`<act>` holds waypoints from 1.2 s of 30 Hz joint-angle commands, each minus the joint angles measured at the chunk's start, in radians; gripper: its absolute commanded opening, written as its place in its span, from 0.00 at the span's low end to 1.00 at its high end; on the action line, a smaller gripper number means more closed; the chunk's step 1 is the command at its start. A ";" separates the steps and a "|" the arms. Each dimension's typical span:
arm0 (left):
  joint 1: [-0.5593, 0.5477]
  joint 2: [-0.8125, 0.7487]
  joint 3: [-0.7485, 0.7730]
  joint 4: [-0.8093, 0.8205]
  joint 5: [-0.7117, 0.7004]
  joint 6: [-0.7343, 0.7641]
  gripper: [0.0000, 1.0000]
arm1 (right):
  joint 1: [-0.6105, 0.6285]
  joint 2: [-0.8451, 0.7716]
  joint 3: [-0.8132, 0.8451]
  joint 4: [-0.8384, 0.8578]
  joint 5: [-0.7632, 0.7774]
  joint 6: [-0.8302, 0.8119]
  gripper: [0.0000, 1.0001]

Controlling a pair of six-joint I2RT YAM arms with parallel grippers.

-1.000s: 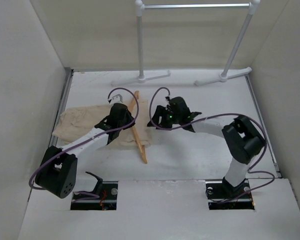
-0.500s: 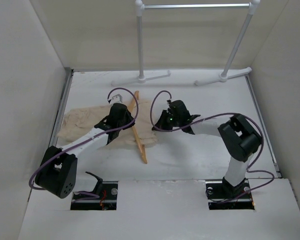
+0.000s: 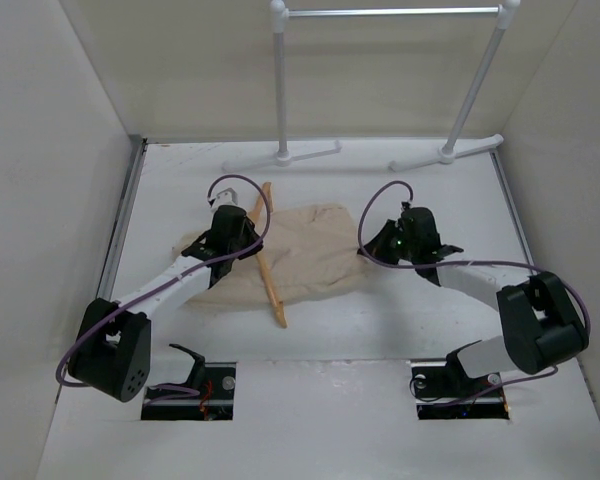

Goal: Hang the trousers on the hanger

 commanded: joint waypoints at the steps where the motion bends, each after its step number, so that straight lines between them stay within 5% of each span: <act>1: 0.008 -0.003 0.001 -0.134 -0.045 0.056 0.01 | -0.020 -0.039 -0.031 -0.016 0.028 -0.024 0.01; 13: -0.076 -0.016 0.165 -0.271 -0.151 0.095 0.01 | 0.009 0.015 -0.046 -0.053 0.071 0.013 0.11; 15: -0.097 -0.024 0.210 -0.298 -0.169 0.095 0.01 | 0.021 0.013 -0.035 -0.053 0.070 0.015 0.20; 20: -0.145 -0.049 0.341 -0.367 -0.252 0.111 0.01 | 0.026 -0.058 0.024 -0.137 0.071 -0.008 0.61; 22: -0.159 -0.058 0.409 -0.381 -0.262 0.115 0.01 | 0.035 -0.121 0.078 -0.198 0.083 -0.048 0.69; 30: -0.193 0.029 0.788 -0.479 -0.251 0.157 0.01 | 0.161 -0.312 0.358 -0.286 0.096 -0.192 0.74; 36: -0.211 0.151 1.061 -0.559 -0.191 0.165 0.01 | 0.253 -0.290 0.572 -0.277 0.012 -0.264 0.78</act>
